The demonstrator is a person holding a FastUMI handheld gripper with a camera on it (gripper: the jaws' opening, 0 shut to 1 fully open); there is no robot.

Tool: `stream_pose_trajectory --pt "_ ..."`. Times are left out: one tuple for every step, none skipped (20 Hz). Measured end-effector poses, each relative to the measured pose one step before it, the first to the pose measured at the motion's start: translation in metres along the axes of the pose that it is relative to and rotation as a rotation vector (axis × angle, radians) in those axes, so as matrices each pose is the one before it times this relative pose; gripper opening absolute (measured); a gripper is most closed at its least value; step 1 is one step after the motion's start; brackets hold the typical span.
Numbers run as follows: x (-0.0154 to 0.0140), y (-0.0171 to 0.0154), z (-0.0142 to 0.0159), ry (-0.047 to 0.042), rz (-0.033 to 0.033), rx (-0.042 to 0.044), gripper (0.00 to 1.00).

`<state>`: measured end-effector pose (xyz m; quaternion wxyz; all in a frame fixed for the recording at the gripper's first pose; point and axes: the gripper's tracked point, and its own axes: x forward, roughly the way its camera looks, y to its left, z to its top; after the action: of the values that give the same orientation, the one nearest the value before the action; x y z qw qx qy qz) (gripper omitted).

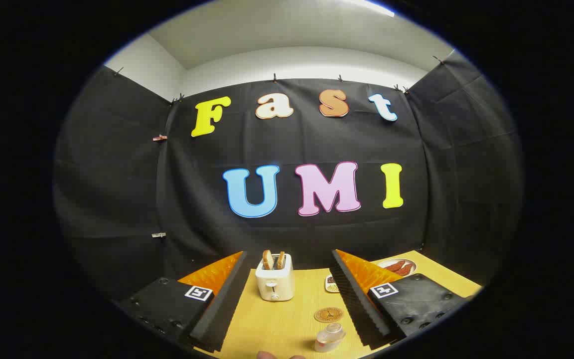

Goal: Take the bottle from table, then pour the juice into the cup, finally place the bottle on the coaster

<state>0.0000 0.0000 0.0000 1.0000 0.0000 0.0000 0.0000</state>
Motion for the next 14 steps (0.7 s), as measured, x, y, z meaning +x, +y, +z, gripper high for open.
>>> stream_pose_trajectory --pt "-0.00027 -0.00023 0.00023 0.00060 -0.00096 -0.00389 0.98" --pt "-0.00123 0.00121 -0.00021 0.00030 0.00142 -0.00307 0.98" --pt "-0.00007 0.00089 -0.00035 0.00069 0.00246 -0.00215 0.98" --pt "0.00042 0.00160 -0.00062 0.00091 0.00060 -0.00175 0.98" --pt "-0.00027 0.00026 -0.00020 0.00152 0.00045 -0.00047 0.98" --pt "-0.00038 0.00005 -0.00095 0.00116 -0.00172 0.00055 0.98" --pt "-0.00174 0.00008 0.00075 -0.00096 -0.00151 0.00099 0.98" --pt "0.00003 -0.00117 0.00071 -0.00126 -0.00199 0.00131 0.98" --pt "0.00060 -0.00060 -0.00023 -0.00039 -0.00232 0.00078 0.98" --pt "0.00052 -0.00136 0.00000 -0.00004 -0.00375 0.00059 0.98" --pt "0.00039 -0.00146 0.00025 0.00001 -0.00396 0.00136 0.98" --pt "-0.00061 -0.00091 0.00026 -0.00117 -0.00245 0.00303 0.98" --pt "0.00051 -0.00088 0.00098 -0.00196 -0.00079 0.00367 0.98" --pt "0.00042 -0.00138 0.00035 -0.00147 -0.00136 0.00299 0.98"
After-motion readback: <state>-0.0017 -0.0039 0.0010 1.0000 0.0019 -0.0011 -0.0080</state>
